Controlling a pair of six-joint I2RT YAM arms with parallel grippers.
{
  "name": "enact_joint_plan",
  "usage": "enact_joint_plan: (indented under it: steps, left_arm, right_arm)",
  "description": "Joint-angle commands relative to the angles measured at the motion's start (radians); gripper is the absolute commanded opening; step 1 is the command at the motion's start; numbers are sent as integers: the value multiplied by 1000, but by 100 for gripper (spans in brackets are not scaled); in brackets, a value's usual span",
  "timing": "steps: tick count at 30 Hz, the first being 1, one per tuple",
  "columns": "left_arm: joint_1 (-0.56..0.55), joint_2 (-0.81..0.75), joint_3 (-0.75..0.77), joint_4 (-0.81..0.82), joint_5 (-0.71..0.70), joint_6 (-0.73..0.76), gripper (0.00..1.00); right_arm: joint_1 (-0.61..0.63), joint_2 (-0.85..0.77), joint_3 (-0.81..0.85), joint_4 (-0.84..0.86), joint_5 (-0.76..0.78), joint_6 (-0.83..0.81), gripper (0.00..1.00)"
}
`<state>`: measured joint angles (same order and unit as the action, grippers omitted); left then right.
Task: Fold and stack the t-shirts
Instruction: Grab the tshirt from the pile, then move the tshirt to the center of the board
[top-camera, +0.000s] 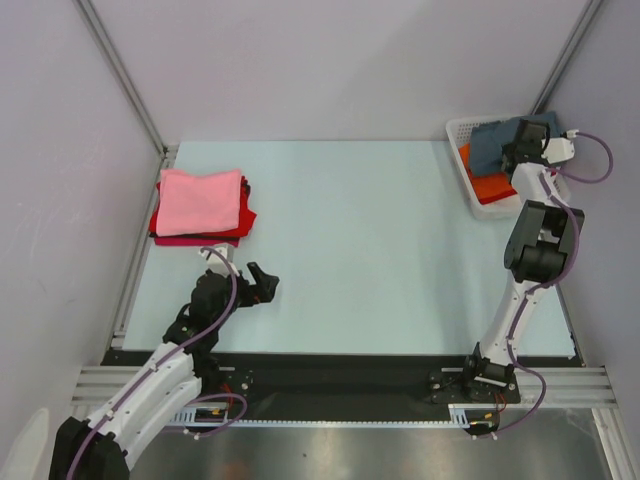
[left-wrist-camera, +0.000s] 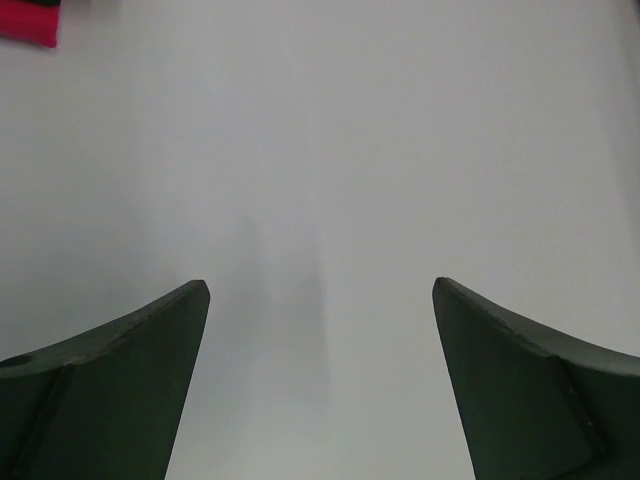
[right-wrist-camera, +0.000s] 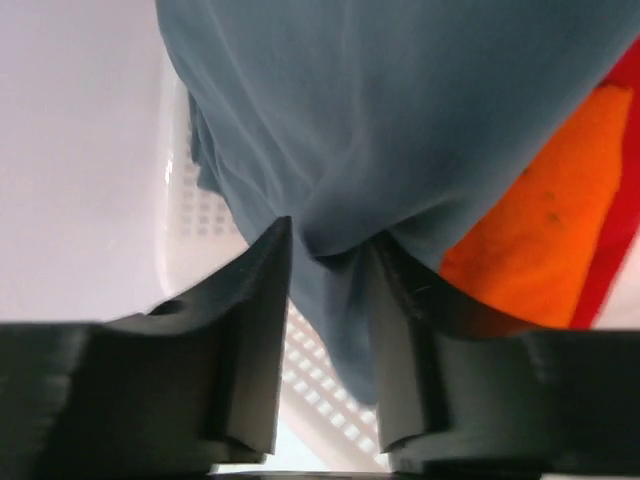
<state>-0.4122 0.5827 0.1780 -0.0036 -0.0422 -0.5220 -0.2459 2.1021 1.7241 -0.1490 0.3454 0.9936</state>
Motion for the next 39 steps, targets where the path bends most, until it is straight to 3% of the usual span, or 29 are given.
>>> enact_joint_plan:
  steps: [1,2,5,9,11,14,17,22,25,27,29,30,31,33,39]
  left_arm:
    - [-8,14,49,24,-2,16,100]
    - [-8,16,49,25,-4,16,100]
    - [-8,22,51,25,-5,17,100]
    - [-10,25,52,25,-4,17,100]
    - [-8,25,52,25,-4,19,100]
    - [-8,23,51,24,-2,17,100]
    - [-10,22,51,24,-1,19,100]
    - [-8,19,49,19,5,17,100]
    - [-8,11,48,20,8,17,100]
    - [-8,9,48,20,5,17,100]
    - [-8,11,48,20,7,19,100]
    - [-8,11,49,20,7,17,100]
    - [-8,11,49,20,7,17,100]
    - [-8,9,51,20,11,19,100]
    - [-8,-64,60,-47,-39,-34,100]
  right_arm:
    - [-1,50,115,32,67,-27,36]
    - [2,50,120,46,61,-45,32]
    - [29,21,101,104,56,-136,0]
    - [114,-110,66,123,104,-257,0]
    - [164,-180,28,222,104,-372,0]
    - [323,-357,-17,328,110,-546,0]
    - [411,-442,-11,356,61,-610,0]
    - [487,-622,-43,374,-78,-558,0]
    - [461,-741,-161,336,-101,-442,0]
    - [438,-830,-323,315,-176,-351,0]
    - [421,-905,-458,301,-276,-316,10]
    - [418,-924,-582,283,-331,-316,40]
    - [412,-933,-628,261,-470,-337,54]
    - [422,-953,-754,194,-581,-401,84]
    - [497,-1024,-909,-93,-528,-549,92]
